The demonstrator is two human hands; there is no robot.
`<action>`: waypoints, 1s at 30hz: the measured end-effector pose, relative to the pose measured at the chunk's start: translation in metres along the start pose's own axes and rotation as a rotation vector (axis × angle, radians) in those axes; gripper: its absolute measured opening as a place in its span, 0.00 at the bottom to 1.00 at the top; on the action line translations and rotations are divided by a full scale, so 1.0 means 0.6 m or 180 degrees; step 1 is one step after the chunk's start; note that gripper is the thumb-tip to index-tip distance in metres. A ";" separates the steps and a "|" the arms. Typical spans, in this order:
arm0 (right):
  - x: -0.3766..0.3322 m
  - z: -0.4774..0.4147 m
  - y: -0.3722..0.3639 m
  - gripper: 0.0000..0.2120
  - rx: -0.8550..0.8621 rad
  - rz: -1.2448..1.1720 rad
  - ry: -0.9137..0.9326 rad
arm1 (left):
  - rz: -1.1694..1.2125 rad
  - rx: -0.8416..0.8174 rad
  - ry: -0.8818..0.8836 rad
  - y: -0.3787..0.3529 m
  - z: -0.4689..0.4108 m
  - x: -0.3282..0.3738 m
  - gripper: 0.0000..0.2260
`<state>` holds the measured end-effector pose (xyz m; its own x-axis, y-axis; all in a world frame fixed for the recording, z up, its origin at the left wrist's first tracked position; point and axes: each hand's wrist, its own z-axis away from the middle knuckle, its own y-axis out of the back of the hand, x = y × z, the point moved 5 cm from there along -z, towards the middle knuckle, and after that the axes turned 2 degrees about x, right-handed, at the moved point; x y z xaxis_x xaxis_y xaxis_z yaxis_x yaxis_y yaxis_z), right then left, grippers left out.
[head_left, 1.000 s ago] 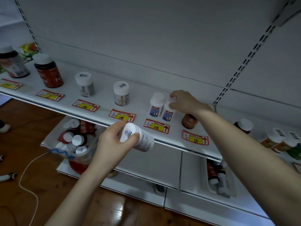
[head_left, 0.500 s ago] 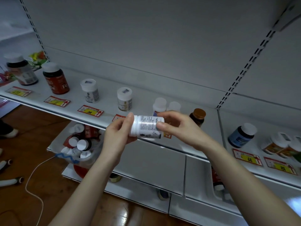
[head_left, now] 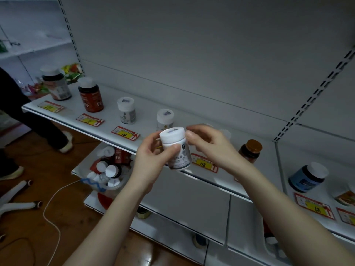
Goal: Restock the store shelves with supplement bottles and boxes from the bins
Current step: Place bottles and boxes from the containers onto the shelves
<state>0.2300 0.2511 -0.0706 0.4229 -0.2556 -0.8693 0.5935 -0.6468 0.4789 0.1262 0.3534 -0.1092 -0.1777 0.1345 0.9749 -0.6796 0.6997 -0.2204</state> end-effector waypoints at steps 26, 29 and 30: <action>-0.117 -0.225 -0.177 0.14 0.0470 0.0914 -0.0661 | -0.3091 -0.1167 -0.1002 0.291 -0.217 0.001 0.30; -0.112 -0.248 -0.181 0.14 0.0463 0.1511 -0.0637 | -0.3750 -0.1095 -0.1004 0.318 -0.232 -0.031 0.34; -0.106 -0.255 -0.185 0.14 0.0419 0.1604 -0.0651 | -0.3928 -0.1103 -0.1049 0.325 -0.239 -0.046 0.36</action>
<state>0.2420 0.4493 -0.0496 0.4830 -0.6821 -0.5490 0.2563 -0.4893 0.8336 0.1009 0.5868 -0.1741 0.2252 -0.8570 0.4636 -0.3117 0.3874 0.8676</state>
